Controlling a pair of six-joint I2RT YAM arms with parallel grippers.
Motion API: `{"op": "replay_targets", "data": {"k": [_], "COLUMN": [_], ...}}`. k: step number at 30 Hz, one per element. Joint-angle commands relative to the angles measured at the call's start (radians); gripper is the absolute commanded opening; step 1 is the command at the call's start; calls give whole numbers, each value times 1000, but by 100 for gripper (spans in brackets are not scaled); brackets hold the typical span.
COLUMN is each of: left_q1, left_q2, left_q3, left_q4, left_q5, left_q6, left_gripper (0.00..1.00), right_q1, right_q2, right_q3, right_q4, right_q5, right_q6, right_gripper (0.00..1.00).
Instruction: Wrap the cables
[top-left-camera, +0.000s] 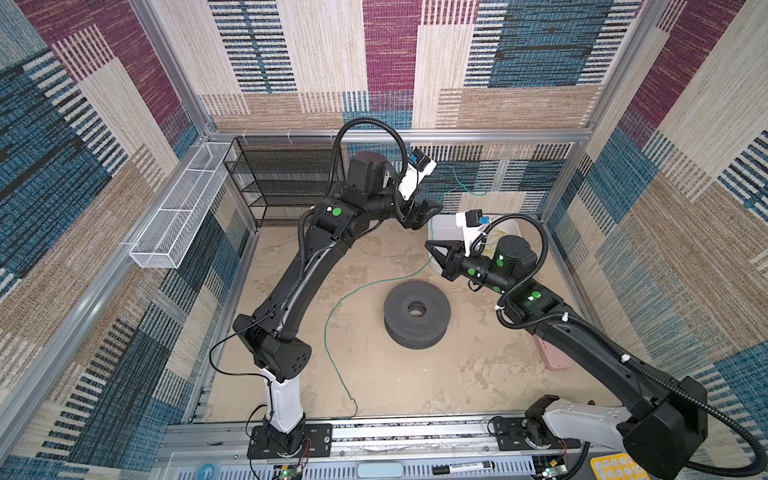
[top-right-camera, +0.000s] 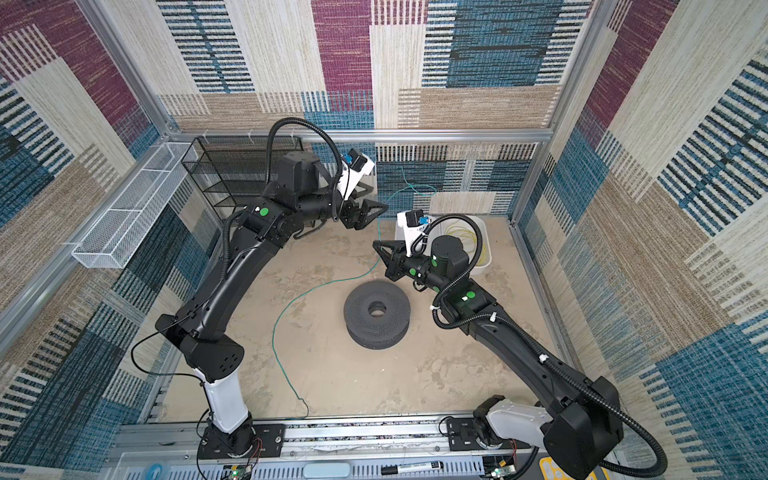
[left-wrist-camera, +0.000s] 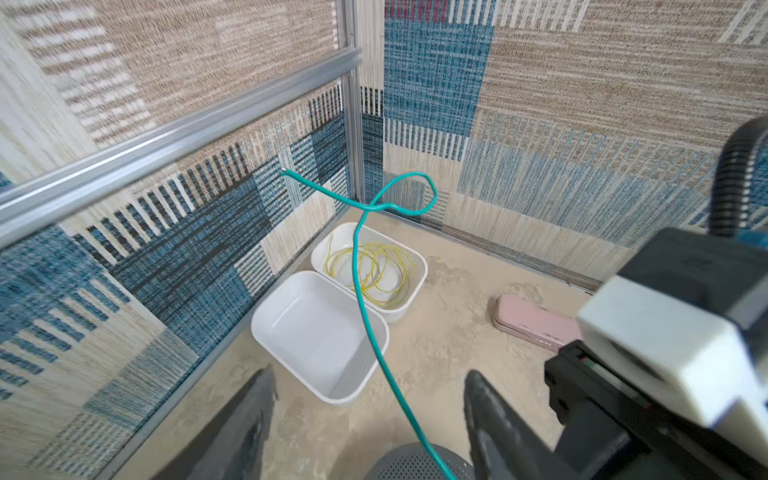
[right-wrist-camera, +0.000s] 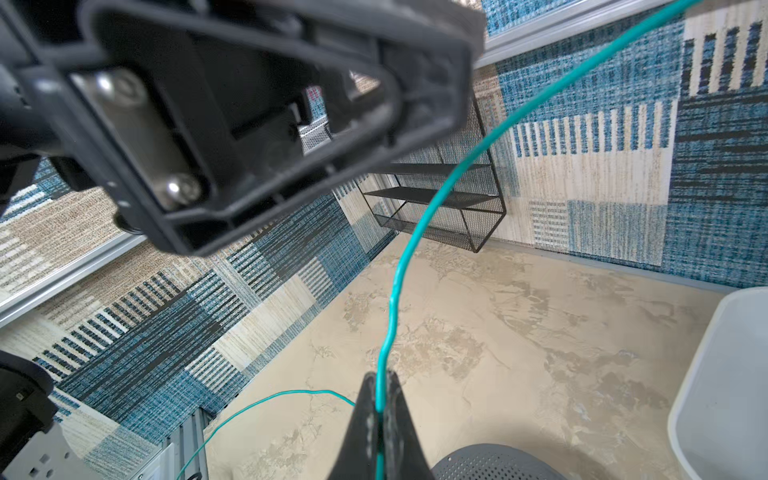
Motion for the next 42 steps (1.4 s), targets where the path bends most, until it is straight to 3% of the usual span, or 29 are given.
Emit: {"op": "replay_targets", "data": {"k": [1,4,6,14,17,19,20,24,30,37,40,42], "left_q1": [0,1,0,1,0,0,0,-2,-34,-118,-155,-172], "left_q2": [8,17,15,-38,-84,-124,-140,-186,-228,-308,-353,-377], "left_q3": [-14,-24,-38,-158,-241,-315,-343,-416,-518,-698,-777,-814], "left_q4": [-6,9,22,145,223,290,312,324,348,499,562,583], "left_q5": [53,81,94,111,80,5,-29,-221,-469,-723,-796,-825], "left_q6": [-38,-50,-53,-101,-135,-159,-165,-118,-5,83,133,149], "left_gripper": [71,66,58,0,0,0,0,0,0,0,0,0], "right_q1": [5,15,23,41,42,42,42,42,42,42,42,42], "right_q2": [-2,15,17,22,17,6,-6,-113,-206,-36,73,139], "right_q3": [2,13,15,-4,-17,-20,-26,-49,71,356,468,528], "right_q4": [46,45,46,50,47,22,8,-99,-309,-416,-446,-462], "right_q5": [-1,-15,-12,-6,-2,4,7,97,323,427,437,428], "right_q6": [-18,-15,-18,-18,-17,-21,-22,-12,24,-17,-53,-64], "right_gripper": [0,0,0,0,2,33,41,51,44,25,25,32]}}
